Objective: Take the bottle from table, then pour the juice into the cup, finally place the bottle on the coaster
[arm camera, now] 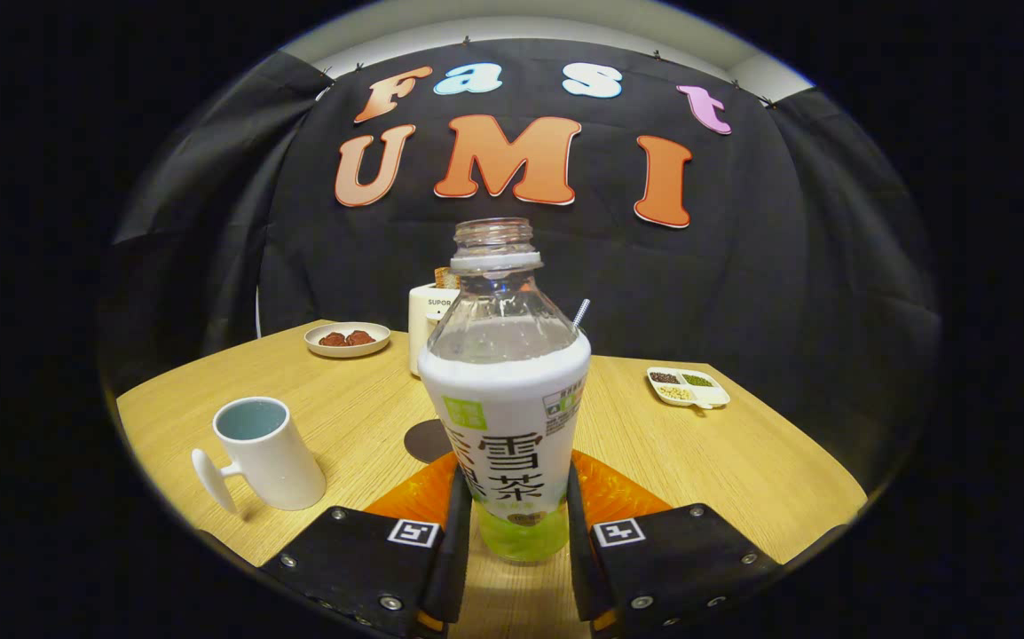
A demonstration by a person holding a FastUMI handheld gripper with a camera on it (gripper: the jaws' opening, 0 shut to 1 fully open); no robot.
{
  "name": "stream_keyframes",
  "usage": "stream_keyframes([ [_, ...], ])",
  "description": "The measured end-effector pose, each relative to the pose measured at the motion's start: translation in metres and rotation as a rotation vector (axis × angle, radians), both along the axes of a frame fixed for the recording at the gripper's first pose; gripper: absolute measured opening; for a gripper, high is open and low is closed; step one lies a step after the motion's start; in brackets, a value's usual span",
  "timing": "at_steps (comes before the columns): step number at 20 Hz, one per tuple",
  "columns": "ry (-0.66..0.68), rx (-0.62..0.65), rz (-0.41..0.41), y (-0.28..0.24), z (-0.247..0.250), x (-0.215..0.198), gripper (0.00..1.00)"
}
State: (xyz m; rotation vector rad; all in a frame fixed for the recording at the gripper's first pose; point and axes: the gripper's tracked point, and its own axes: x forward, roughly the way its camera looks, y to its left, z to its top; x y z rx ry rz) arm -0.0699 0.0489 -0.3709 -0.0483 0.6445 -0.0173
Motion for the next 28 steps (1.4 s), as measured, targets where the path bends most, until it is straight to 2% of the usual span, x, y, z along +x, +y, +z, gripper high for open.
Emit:
stream_keyframes([
  [8, 0.043, -0.123, 0.075, 0.013, -0.001, 0.008, 0.49],
  [17, 0.046, -0.386, 0.187, 0.023, -0.003, 0.017, 0.49],
  [23, 0.010, -0.575, 0.324, 0.041, -0.003, 0.023, 0.49],
  [28, -0.028, -0.658, 0.422, 0.058, 0.000, 0.025, 0.49],
])
